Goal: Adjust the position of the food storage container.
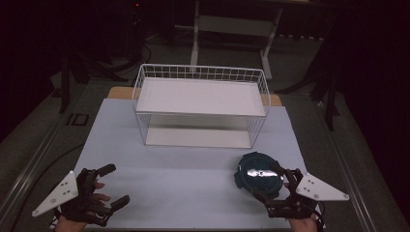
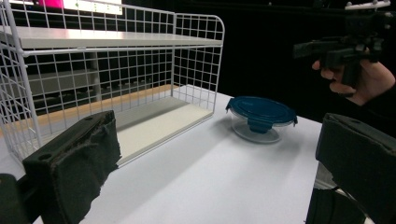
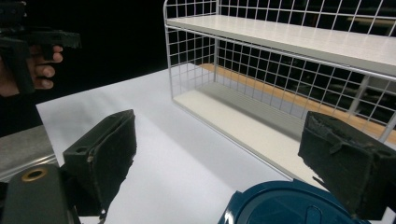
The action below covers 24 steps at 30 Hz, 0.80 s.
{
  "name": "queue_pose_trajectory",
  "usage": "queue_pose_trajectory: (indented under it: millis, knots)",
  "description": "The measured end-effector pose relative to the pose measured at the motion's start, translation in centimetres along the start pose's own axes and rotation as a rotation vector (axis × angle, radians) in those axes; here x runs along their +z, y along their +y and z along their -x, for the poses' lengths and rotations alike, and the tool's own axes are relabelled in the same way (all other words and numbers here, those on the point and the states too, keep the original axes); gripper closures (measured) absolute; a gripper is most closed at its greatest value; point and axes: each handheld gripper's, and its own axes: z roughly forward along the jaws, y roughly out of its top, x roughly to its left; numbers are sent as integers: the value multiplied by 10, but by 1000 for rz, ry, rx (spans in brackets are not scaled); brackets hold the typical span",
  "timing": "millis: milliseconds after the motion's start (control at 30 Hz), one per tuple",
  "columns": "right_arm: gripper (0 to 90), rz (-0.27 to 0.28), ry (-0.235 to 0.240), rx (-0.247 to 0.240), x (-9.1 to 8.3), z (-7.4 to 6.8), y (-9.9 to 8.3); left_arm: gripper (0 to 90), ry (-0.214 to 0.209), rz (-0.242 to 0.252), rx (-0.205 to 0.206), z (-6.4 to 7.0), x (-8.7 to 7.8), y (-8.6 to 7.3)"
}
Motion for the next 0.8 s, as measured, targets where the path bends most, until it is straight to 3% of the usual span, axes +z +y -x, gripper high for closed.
queue_pose_trajectory:
  millis: [100, 167, 233, 267, 367, 500, 633, 667, 800]
  knots:
    - [109, 3, -14, 40, 0, 13, 8, 0, -4, -4, 0, 0, 0, -1]
    - [109, 7, -31, 43, 0, 17, 9, 0, -3, -5, -2, -1, 0, -1]
    - [109, 15, -18, 39, -2, 25, 12, 0, -1, -3, -4, -1, 0, -1]
    - [124, 14, -59, 29, -3, 29, 13, 0, 3, -3, -4, -1, 0, -1]
    - [141, 11, -95, 18, -5, 36, 13, 0, 7, -3, -11, -3, 0, -2]
    - [210, -18, -121, 32, -7, 55, 9, 0, 5, -5, -13, -3, 1, -2]
    - [370, -59, -145, 54, -8, 74, -2, 0, 4, -8, -8, -2, 1, -3]
    - [481, -89, -171, 48, -7, 80, -9, 0, 3, -7, -10, -2, 1, -3]
    - [603, -124, -193, 61, -5, 92, -22, 0, 5, -11, -8, -2, 2, -3]
